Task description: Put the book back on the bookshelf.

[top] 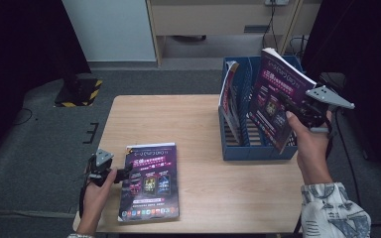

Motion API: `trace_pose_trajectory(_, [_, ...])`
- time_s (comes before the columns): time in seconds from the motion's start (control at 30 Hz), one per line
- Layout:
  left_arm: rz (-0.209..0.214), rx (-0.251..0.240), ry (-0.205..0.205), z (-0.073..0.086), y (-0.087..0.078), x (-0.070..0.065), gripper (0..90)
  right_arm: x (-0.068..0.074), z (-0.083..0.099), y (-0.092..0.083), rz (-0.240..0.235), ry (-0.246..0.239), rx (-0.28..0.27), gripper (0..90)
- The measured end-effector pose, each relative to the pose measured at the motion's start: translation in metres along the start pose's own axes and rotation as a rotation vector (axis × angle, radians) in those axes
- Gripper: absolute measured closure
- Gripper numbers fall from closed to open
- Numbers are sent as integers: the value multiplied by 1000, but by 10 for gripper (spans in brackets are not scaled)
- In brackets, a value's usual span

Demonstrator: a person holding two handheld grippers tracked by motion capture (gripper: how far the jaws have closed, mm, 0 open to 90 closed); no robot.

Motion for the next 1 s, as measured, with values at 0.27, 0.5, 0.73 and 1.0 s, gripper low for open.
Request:
trace_pose_trajectory(0.27, [0,1,3,0,0,-1,48,-5,1,9,34,14,1,826])
trace_pose_trajectory(0.5, [1,0,2,0,1,-1,48,-8,4,23,71,9,11,826])
trace_pose_trajectory(0.73, [2,0,6,0,1,-1,48,-10,8,48,105,6,14,825])
trace_pose_trajectory(1.0, [1,7,7,0,2,-1,48,-17,17,69,144,17,8,826])
Point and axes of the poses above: each handheld gripper's, and its own axes: y roughly forward along the jaws, z roughly out of its underside, x roughly to its left, the point moved 3 cm from there along y, roughly forward along the jaws, and after that the axes turned 5 degrees about -z, right-handed, at the moved point
